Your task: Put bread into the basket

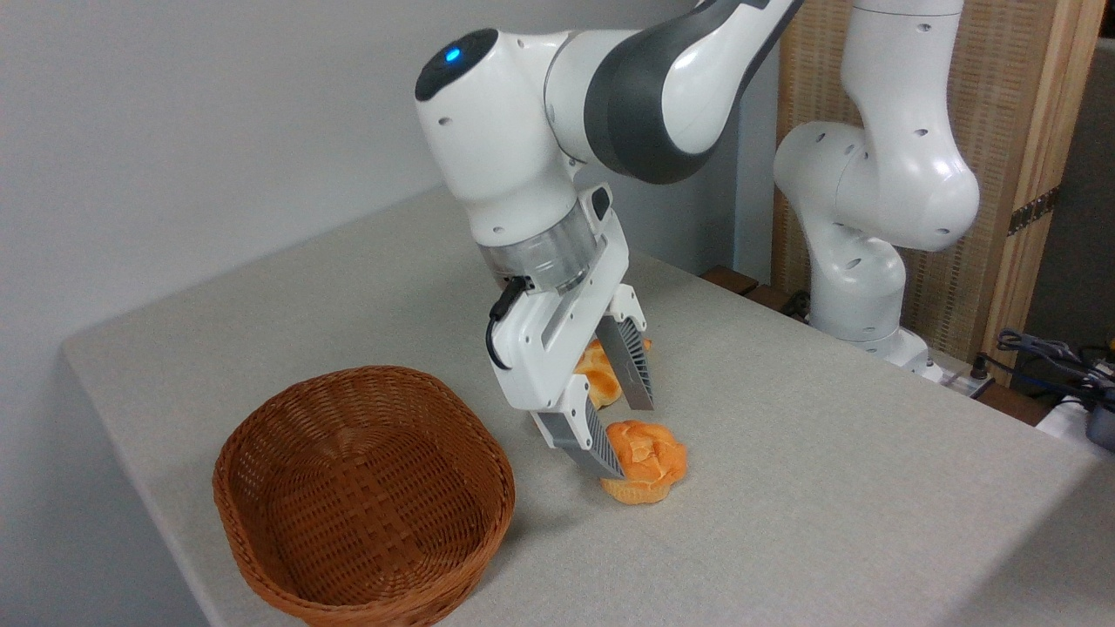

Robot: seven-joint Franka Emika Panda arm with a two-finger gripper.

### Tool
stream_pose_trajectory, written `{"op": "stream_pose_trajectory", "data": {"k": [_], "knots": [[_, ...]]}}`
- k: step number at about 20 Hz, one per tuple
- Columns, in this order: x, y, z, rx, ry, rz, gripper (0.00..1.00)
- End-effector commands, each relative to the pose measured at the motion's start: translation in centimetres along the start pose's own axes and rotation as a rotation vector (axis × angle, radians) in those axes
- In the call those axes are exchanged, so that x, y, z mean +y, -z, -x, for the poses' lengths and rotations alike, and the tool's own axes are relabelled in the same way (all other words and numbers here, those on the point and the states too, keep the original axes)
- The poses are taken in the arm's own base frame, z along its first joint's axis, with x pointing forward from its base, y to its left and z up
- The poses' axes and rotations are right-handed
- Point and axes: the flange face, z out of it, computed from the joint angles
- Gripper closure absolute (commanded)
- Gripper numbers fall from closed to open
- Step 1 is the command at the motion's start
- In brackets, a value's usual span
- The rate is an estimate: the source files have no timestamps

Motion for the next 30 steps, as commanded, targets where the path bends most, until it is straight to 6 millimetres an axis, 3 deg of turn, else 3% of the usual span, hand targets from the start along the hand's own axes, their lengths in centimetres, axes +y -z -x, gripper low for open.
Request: {"op": "stream_pose_trajectory", "data": {"k": [1, 10, 13, 15, 22, 24, 28, 30], "knots": [[-0.2, -1.5, 0.0, -0.011, -0.022, 0.028, 0.00], [-1.0, -2.7, -0.3, -0.010, -0.031, 0.049, 0.04], [-0.9, -2.6, -0.3, -0.011, -0.031, 0.051, 0.51], [-0.8, -2.7, -0.3, -0.010, -0.031, 0.055, 0.65], [-0.8, -2.1, -0.6, -0.013, -0.033, 0.047, 0.64], [0.2, -0.9, -0.7, -0.005, -0.031, 0.069, 0.64], [0.3, 3.1, 0.2, -0.002, -0.008, 0.043, 0.64], [0.3, 3.8, 0.2, 0.000, -0.008, 0.041, 0.64]]}}
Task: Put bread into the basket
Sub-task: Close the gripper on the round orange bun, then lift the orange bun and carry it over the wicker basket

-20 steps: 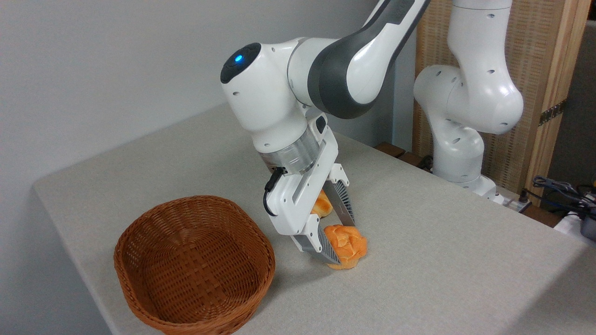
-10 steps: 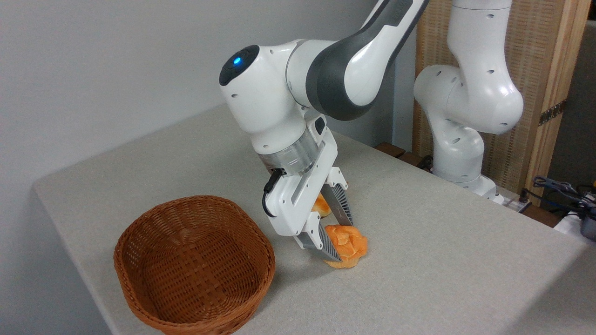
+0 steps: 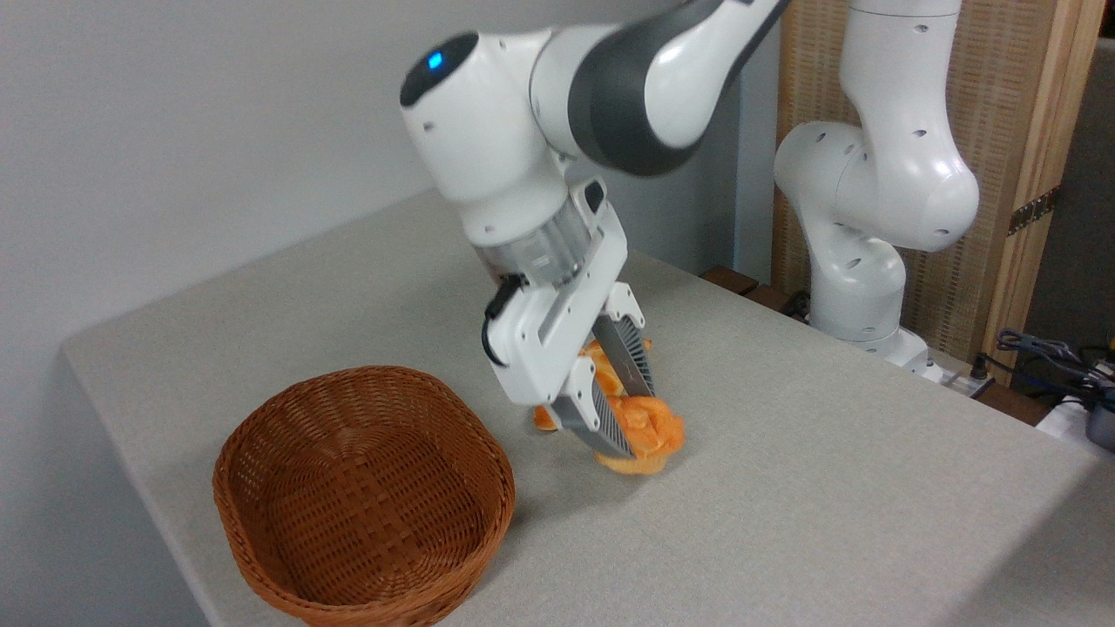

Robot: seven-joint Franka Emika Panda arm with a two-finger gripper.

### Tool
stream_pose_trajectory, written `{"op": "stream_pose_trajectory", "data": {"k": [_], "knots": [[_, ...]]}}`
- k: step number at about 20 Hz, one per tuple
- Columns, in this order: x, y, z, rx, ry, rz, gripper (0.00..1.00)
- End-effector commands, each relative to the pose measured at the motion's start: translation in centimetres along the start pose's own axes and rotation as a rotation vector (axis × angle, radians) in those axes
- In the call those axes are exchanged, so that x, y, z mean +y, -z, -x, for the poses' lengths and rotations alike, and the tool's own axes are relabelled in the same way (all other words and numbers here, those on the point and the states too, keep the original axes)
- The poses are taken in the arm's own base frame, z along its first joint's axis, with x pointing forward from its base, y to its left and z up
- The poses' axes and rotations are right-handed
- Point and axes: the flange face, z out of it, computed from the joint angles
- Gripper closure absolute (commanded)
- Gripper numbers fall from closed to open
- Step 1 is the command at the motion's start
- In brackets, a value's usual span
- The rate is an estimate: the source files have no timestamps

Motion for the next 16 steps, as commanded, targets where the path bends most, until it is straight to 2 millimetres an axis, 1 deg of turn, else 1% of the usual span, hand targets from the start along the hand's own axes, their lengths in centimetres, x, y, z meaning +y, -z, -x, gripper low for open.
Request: {"op": "stream_pose_trajectory", "data": {"k": [1, 3, 5, 7, 9, 10, 11, 12, 13, 15, 16], "knots": [[0.3, 2.7, 0.2, 0.010, 0.004, -0.021, 0.64], [-0.1, 4.8, 0.1, 0.048, 0.021, -0.078, 0.64], [-0.6, 6.3, 0.2, 0.077, 0.043, -0.128, 0.63], [-1.0, 7.8, 0.1, 0.104, 0.114, -0.169, 0.52], [-1.7, 9.1, 0.1, 0.131, 0.230, -0.233, 0.52], [-2.2, 9.4, 0.1, 0.161, 0.303, -0.263, 0.43], [-2.7, 9.8, 0.0, 0.191, 0.391, -0.291, 0.39], [-3.2, 10.4, 0.1, 0.203, 0.472, -0.323, 0.39], [-3.8, 10.5, 0.0, 0.212, 0.538, -0.337, 0.39], [-5.2, 10.4, -1.5, 0.231, 0.654, -0.352, 0.39], [-5.9, 10.2, -1.5, 0.244, 0.720, -0.358, 0.36]]}}
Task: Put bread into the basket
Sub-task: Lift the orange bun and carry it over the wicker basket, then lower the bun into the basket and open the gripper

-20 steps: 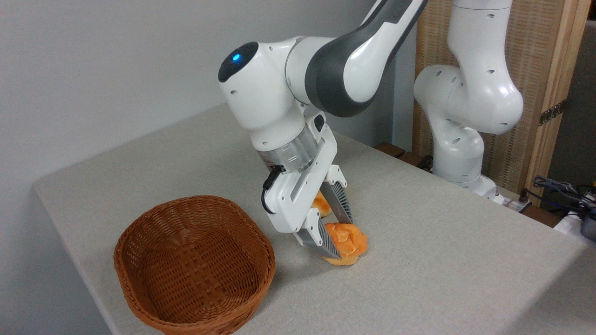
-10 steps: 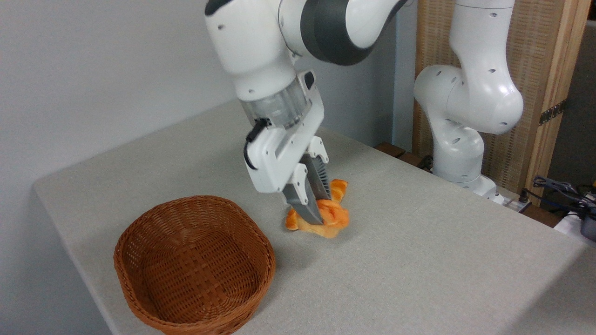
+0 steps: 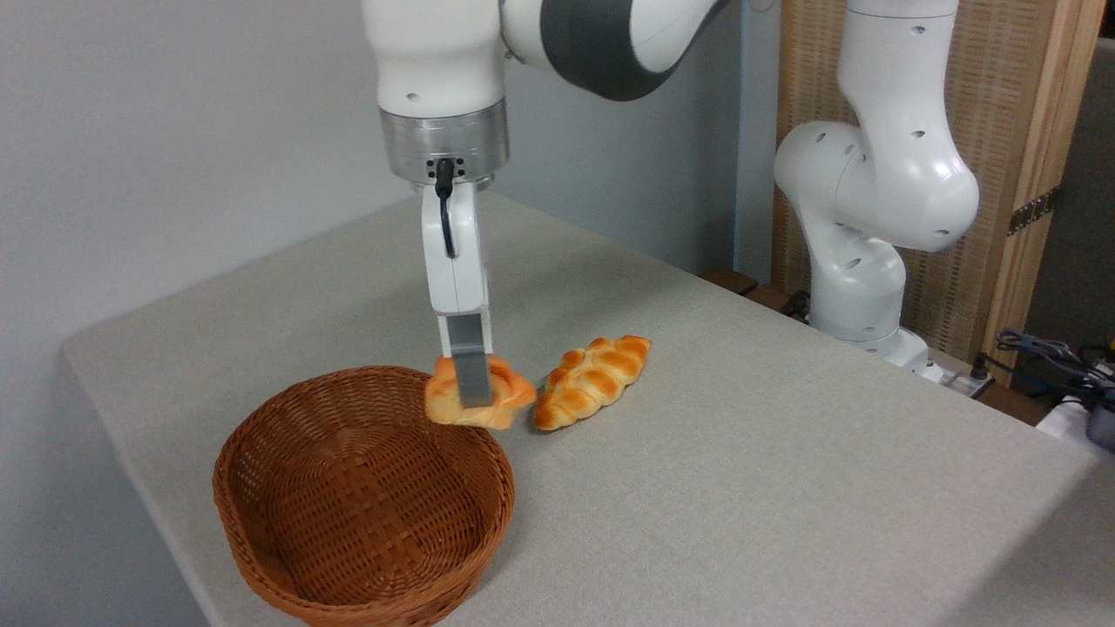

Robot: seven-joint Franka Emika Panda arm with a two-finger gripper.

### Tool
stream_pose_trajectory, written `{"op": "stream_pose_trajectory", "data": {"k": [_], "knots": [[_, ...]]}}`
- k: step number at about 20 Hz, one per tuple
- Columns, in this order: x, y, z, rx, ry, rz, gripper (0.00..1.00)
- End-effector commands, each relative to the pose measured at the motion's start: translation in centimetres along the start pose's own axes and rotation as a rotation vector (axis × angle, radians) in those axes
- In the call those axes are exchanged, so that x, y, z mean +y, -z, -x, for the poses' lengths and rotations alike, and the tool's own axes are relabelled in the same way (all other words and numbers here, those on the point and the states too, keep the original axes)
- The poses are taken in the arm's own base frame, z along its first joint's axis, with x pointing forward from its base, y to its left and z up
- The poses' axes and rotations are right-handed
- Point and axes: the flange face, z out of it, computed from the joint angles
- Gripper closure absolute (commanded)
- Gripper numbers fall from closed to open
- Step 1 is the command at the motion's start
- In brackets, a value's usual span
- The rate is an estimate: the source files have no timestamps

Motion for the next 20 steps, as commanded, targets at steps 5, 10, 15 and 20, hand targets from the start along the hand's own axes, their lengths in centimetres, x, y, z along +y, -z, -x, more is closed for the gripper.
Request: {"op": "stream_pose_trajectory", "data": {"k": [5, 10, 15, 20], "knots": [[-2.6, -2.2, -4.1, 0.072, 0.318, -0.100, 0.14], [-4.0, -3.7, -4.7, 0.089, 0.315, -0.155, 0.00], [-3.6, -3.9, -5.3, 0.091, 0.312, -0.145, 0.00], [-3.4, -3.6, -5.6, 0.099, 0.379, -0.143, 0.00]]}}
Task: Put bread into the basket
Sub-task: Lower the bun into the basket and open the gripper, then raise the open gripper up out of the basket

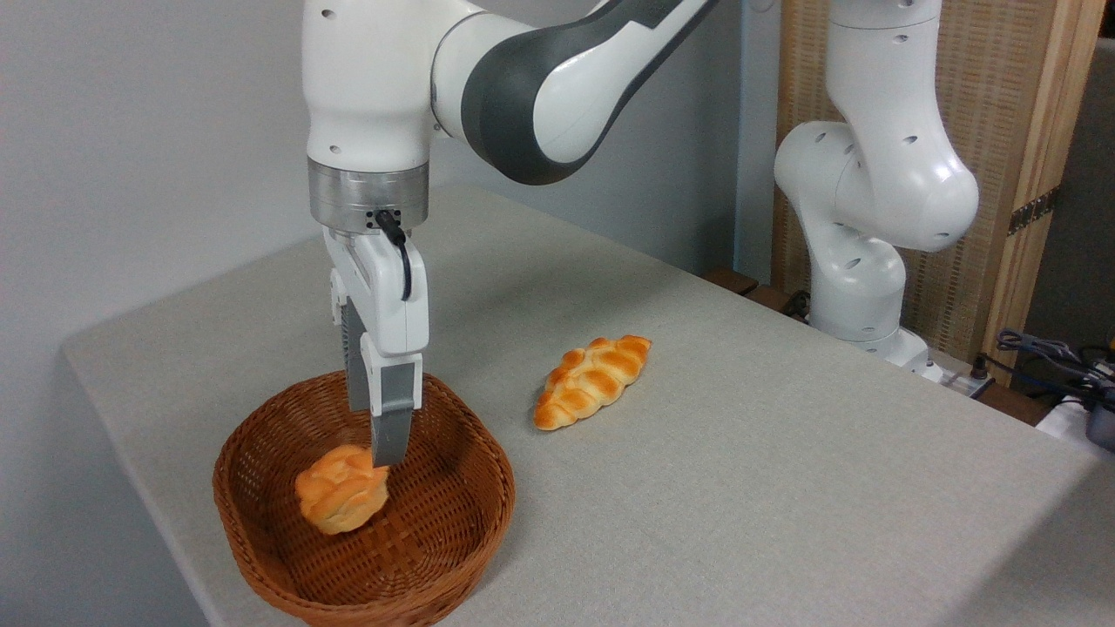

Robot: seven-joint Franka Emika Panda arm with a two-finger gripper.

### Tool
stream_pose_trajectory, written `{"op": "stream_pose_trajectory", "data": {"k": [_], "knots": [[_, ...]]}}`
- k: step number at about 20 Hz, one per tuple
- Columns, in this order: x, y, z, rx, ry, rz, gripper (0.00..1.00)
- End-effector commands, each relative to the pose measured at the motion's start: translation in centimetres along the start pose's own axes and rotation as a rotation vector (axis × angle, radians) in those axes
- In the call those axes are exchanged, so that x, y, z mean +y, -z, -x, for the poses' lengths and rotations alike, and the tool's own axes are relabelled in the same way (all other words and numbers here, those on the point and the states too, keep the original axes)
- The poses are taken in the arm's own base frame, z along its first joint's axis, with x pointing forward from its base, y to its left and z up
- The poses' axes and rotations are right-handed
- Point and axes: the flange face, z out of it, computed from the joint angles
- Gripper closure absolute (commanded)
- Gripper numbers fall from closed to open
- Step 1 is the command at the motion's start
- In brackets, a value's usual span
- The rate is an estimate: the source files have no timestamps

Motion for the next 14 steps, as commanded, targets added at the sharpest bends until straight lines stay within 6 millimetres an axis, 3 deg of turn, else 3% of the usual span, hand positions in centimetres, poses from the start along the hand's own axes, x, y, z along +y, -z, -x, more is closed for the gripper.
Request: {"op": "stream_pose_trajectory", "data": {"k": [1, 3, 11, 13, 14], "knots": [[-0.3, 1.3, -0.1, 0.026, 0.096, -0.005, 0.00], [-0.3, 1.7, 0.3, 0.015, 0.133, -0.001, 0.00], [-1.8, 8.7, -0.5, 0.001, 0.163, 0.018, 0.00], [-1.9, 8.9, 0.3, -0.026, 0.178, 0.048, 0.00], [-2.6, 8.7, 1.9, -0.050, 0.225, 0.066, 0.00]]}}
